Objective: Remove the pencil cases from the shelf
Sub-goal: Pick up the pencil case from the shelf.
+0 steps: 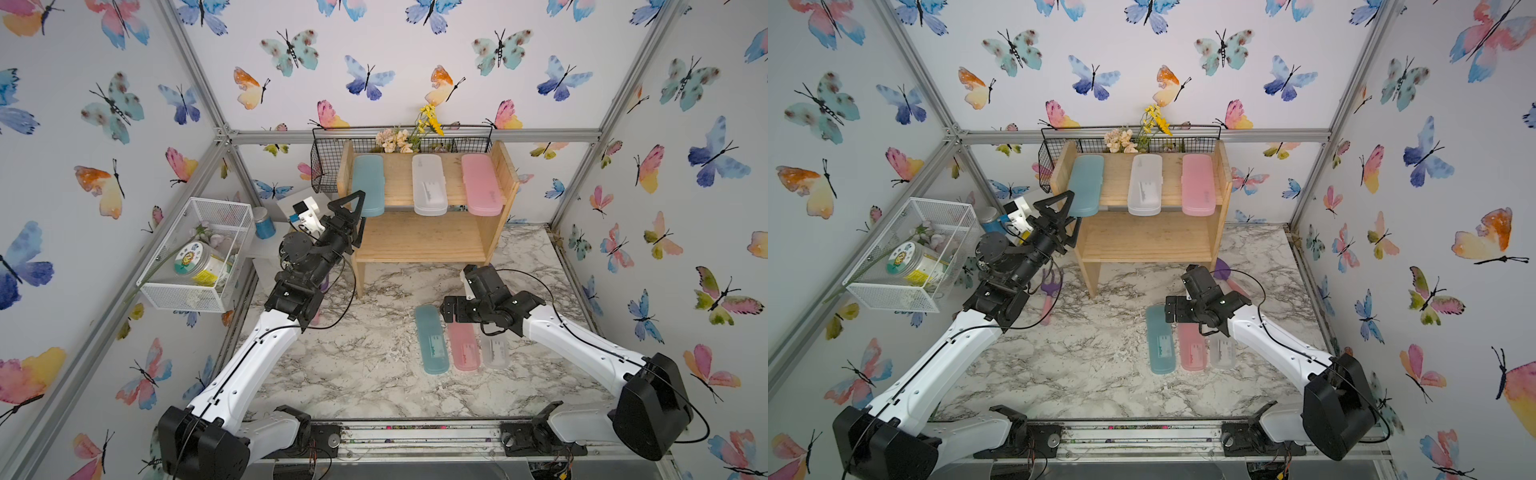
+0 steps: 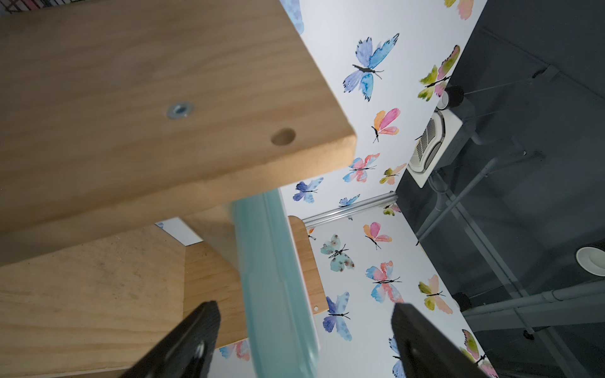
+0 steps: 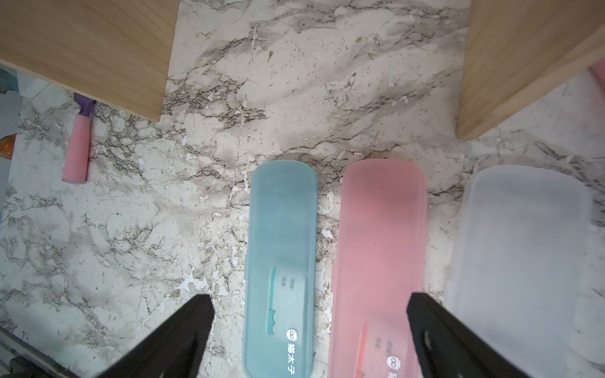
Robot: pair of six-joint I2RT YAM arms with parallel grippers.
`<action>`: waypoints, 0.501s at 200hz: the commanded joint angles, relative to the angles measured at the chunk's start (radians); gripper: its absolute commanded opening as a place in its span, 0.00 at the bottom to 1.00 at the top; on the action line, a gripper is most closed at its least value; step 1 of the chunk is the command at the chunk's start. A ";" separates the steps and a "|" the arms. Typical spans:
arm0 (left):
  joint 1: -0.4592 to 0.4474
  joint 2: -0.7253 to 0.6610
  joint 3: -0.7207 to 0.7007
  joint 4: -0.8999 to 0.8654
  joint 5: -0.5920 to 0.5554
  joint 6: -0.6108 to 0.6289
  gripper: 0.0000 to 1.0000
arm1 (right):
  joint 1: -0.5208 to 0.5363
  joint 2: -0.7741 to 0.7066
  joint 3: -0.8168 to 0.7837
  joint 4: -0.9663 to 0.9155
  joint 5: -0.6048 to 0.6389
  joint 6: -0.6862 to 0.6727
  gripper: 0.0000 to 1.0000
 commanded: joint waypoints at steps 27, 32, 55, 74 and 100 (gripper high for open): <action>0.020 0.002 0.017 -0.003 0.039 0.008 0.57 | -0.016 0.026 0.044 0.011 -0.034 -0.024 0.99; 0.022 0.002 0.016 -0.004 0.039 0.008 0.56 | -0.016 0.027 0.044 0.012 -0.035 -0.024 0.99; 0.032 0.000 0.011 -0.002 0.037 0.005 0.49 | -0.021 0.033 0.047 0.009 -0.039 -0.027 0.99; 0.036 0.000 0.010 0.001 0.038 0.003 0.42 | -0.023 0.035 0.047 0.007 -0.042 -0.028 0.99; 0.037 0.003 0.002 0.010 0.045 -0.002 0.24 | -0.024 0.031 0.048 0.003 -0.042 -0.030 0.99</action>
